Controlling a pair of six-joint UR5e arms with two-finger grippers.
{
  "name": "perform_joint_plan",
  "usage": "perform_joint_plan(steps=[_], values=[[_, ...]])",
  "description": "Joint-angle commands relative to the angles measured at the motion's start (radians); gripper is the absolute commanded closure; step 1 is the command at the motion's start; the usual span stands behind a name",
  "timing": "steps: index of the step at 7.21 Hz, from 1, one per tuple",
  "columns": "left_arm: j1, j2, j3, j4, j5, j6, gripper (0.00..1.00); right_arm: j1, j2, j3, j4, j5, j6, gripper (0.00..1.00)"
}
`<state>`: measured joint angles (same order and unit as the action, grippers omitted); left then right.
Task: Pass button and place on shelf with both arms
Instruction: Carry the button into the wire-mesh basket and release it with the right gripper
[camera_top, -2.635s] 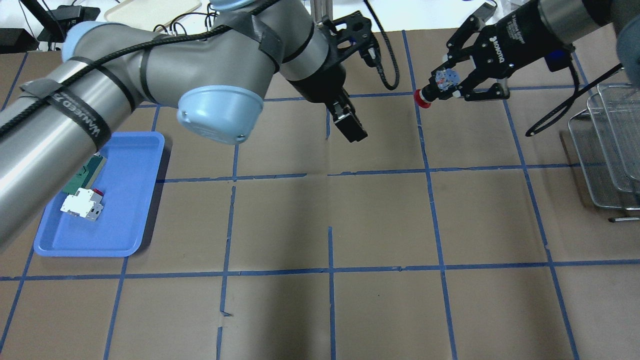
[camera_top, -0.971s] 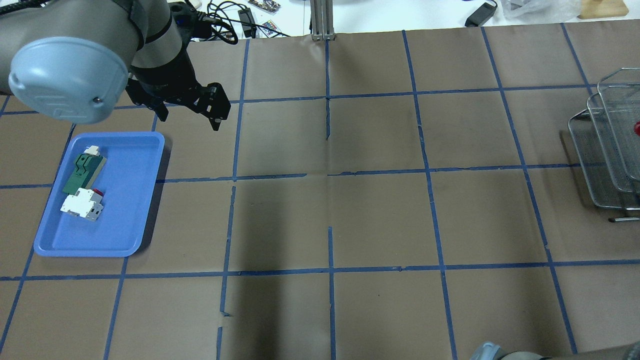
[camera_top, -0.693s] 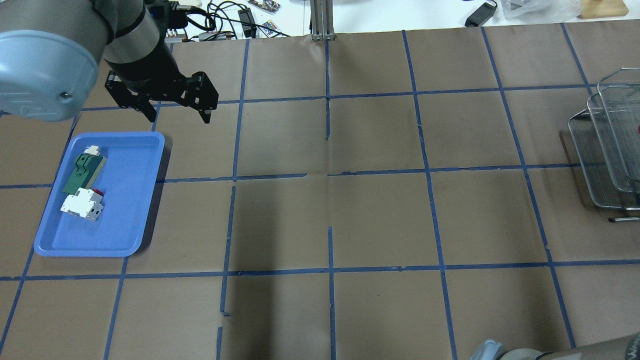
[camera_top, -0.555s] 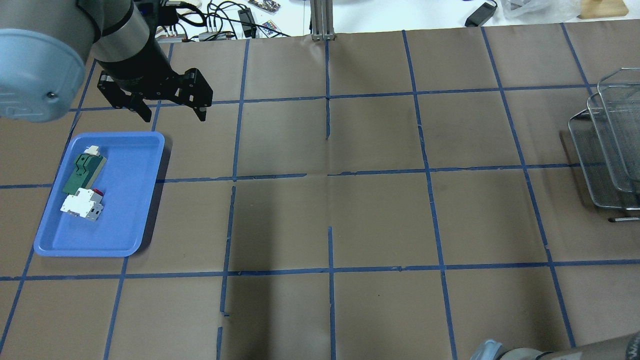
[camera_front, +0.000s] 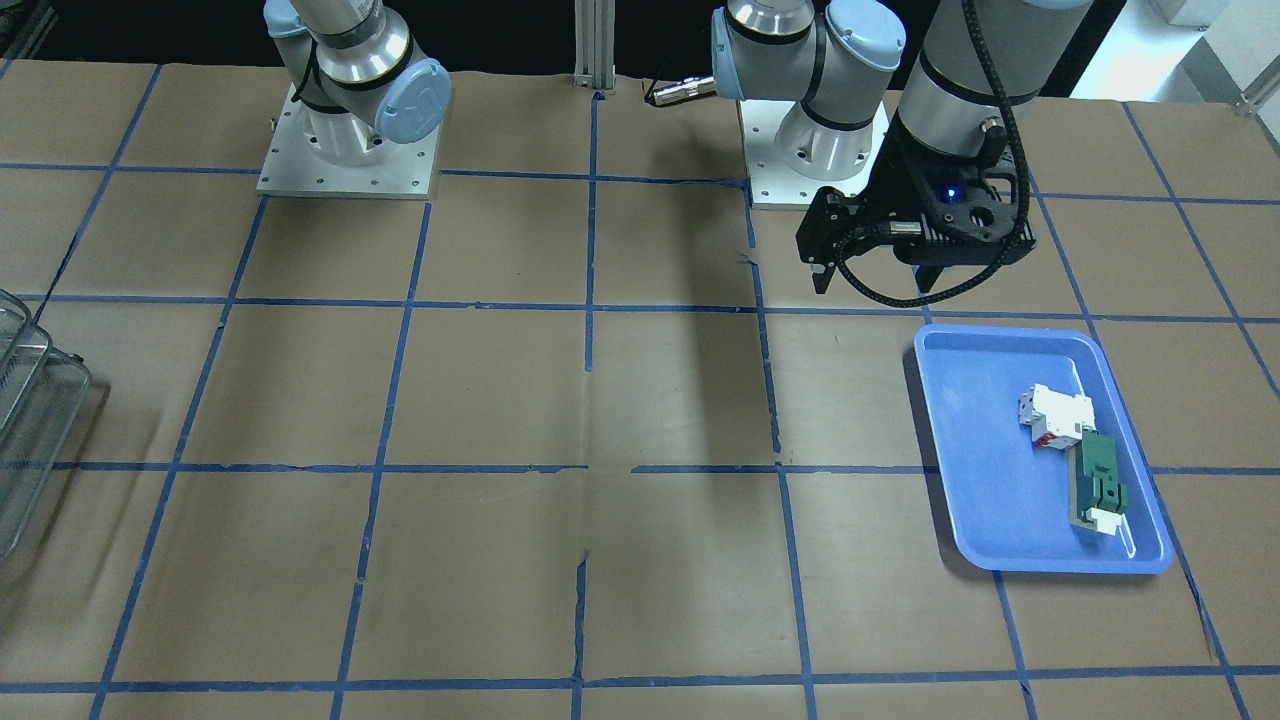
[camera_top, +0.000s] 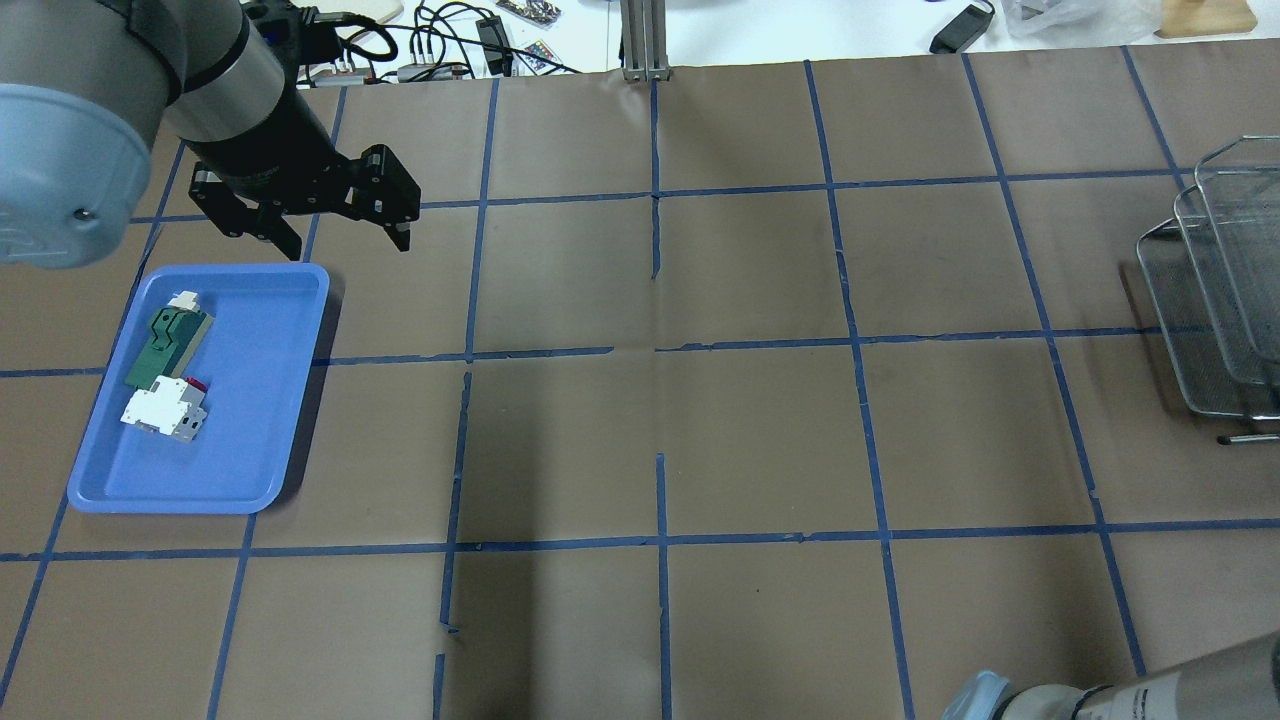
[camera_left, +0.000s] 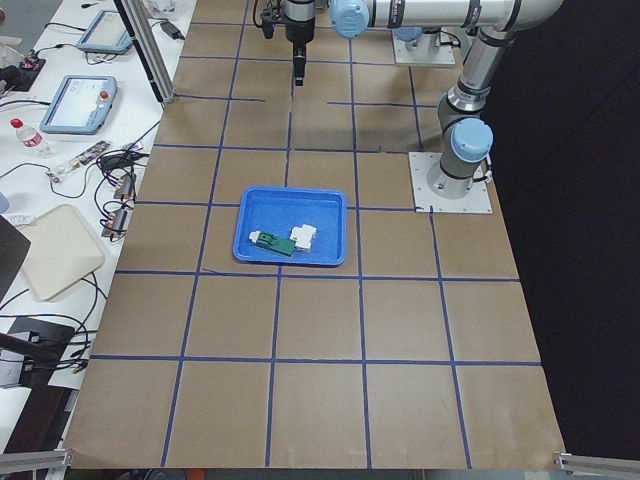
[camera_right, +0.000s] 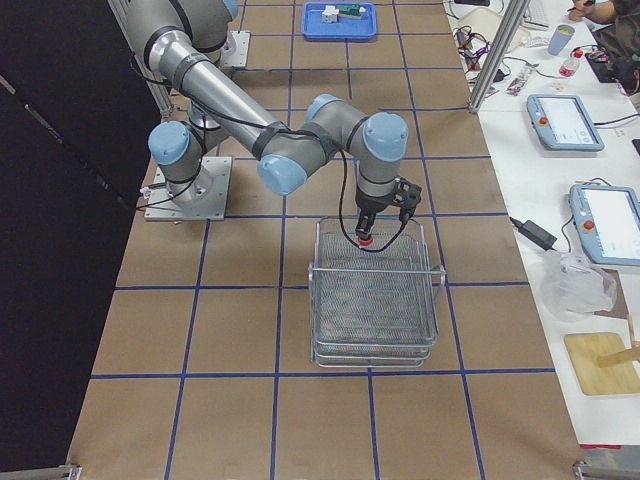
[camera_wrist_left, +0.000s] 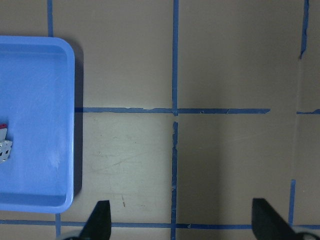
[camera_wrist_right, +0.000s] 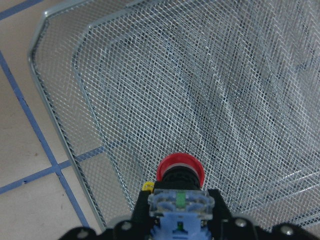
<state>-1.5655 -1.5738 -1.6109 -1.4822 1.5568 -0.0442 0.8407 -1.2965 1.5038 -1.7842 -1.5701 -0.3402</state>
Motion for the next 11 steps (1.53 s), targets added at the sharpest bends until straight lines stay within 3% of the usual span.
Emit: perform_joint_plan(steps=[1, 5, 6, 7, 10, 11], values=[[0.001, 0.006, -0.003, 0.002, -0.017, -0.006, 0.00, -0.011, 0.000, -0.005, 0.031, 0.001, 0.000, 0.24], [0.005, 0.008, -0.003, 0.003, -0.017, -0.003, 0.00, -0.012, 0.000, -0.005, 0.034, -0.021, -0.002, 0.23], [0.005, 0.008, -0.003, 0.003, -0.017, -0.002, 0.00, -0.006, -0.012, -0.007, 0.037, -0.024, -0.002, 0.17], [0.007, 0.008, -0.003, 0.003, -0.017, -0.002, 0.00, 0.012, -0.027, -0.014, 0.042, -0.027, 0.000, 0.00], [0.007, 0.008, -0.003, 0.003, -0.020, 0.000, 0.00, 0.159, -0.159, -0.014, 0.193, -0.070, 0.007, 0.00], [0.007, 0.008, -0.003, 0.003, -0.021, 0.000, 0.00, 0.232, -0.199, -0.004, 0.291, -0.070, 0.030, 0.00]])
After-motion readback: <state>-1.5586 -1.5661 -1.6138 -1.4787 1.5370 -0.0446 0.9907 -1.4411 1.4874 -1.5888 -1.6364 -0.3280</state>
